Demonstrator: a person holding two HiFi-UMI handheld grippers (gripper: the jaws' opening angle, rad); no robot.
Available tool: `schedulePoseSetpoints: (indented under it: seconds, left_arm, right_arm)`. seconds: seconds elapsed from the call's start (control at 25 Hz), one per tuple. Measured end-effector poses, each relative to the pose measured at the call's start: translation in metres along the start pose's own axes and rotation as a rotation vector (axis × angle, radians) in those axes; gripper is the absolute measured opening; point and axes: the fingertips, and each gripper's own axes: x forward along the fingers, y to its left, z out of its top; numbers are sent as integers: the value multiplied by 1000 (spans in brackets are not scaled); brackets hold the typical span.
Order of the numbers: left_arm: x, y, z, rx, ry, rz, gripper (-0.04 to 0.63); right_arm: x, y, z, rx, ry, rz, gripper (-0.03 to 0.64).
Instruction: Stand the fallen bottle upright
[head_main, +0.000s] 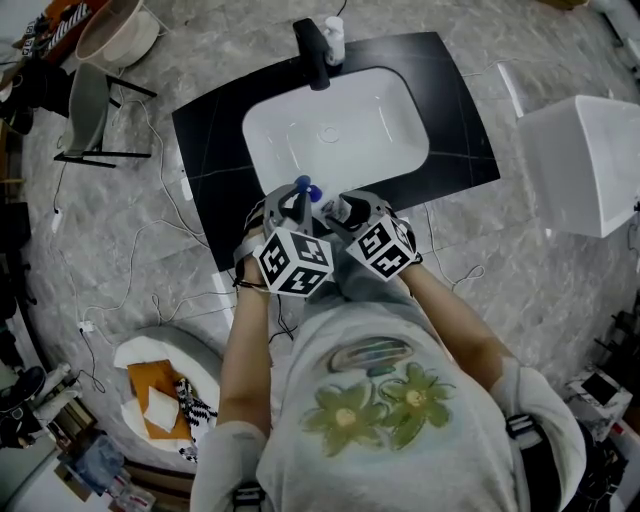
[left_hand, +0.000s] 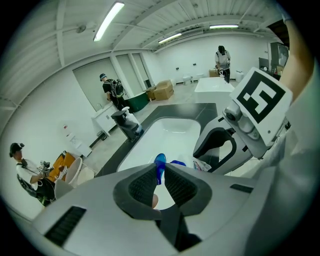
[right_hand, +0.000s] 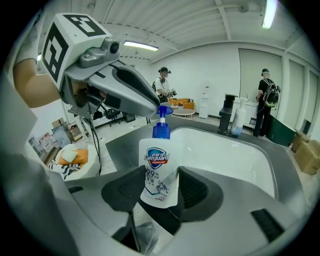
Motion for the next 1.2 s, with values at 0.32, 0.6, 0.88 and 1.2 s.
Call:
schedulePoseSetpoints:
  seconds: [0.32,0.6,0.88,1.2]
  left_arm:
    - [-12,-16,9,2,-31,-31,57]
    - [-21,-27,14,-3,-53,-41,57]
    - [-25,-33,18,2,-69,-45,48]
    - [19,-48,-17,-165,35,-187,18]
  right_arm:
    - [-10,4,-7,8,-31,-33,227]
    - [-18,8,-11,5,-37,-60,222]
    - [-25,10,-16,-2,-67,-91,213]
    - [-11,-2,-38,-37,66,-152,52]
